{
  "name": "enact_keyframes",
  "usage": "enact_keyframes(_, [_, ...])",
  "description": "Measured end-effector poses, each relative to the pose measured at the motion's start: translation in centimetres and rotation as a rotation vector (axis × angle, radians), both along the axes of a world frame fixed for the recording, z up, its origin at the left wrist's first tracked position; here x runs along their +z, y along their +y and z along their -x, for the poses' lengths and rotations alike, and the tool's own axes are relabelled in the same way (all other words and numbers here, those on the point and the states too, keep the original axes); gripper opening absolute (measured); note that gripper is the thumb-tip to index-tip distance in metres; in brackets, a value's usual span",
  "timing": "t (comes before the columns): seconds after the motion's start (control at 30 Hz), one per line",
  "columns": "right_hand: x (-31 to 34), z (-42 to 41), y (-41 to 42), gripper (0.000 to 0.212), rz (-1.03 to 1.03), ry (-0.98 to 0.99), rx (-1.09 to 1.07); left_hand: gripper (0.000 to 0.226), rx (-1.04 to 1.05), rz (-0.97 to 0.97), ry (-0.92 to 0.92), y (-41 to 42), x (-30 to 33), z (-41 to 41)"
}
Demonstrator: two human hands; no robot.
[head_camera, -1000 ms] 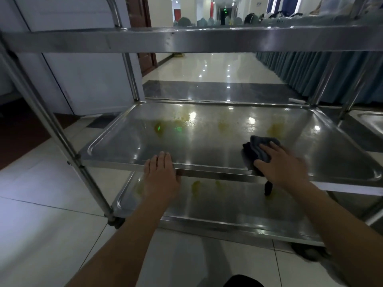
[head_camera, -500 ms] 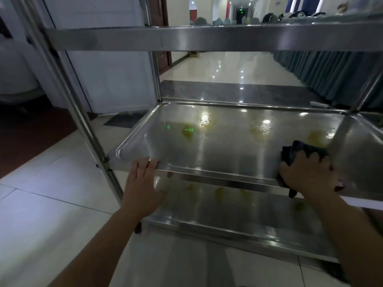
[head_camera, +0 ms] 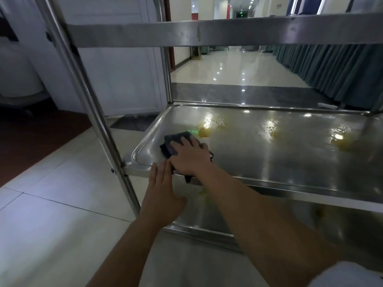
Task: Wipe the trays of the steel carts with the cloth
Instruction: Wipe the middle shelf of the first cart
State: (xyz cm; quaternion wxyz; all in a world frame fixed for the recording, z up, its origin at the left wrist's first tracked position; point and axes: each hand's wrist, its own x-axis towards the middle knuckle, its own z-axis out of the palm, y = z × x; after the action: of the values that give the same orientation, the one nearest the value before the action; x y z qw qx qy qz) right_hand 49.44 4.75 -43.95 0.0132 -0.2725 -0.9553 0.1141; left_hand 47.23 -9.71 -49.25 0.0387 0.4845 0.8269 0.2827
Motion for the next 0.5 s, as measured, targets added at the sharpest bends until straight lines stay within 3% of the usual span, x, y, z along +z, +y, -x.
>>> enact_keyframes(0.13, [0.4, -3.9, 2.0, 0.061, 0.051, -0.032, 0.109, 0.099, 0.014, -0.099, -0.190, -0.2, 0.4, 0.9])
enact_keyframes(0.27, [0.2, -10.0, 4.7, 0.063, 0.038, -0.027, 0.066, 0.088, -0.002, -0.101, -0.177, -1.2, 0.4, 1.4])
enact_keyframes(0.43, [0.0, -18.0, 7.9, 0.065, 0.039, 0.011, -0.019, 0.047, 0.354, -0.446, -0.145, -2.6, 2.2, 1.8])
enact_keyframes(0.5, [-0.3, -20.1, 8.6, 0.065, 0.030, 0.018, -0.041, 0.040, 0.509, -0.599, -0.191, -2.9, 2.8, 2.7])
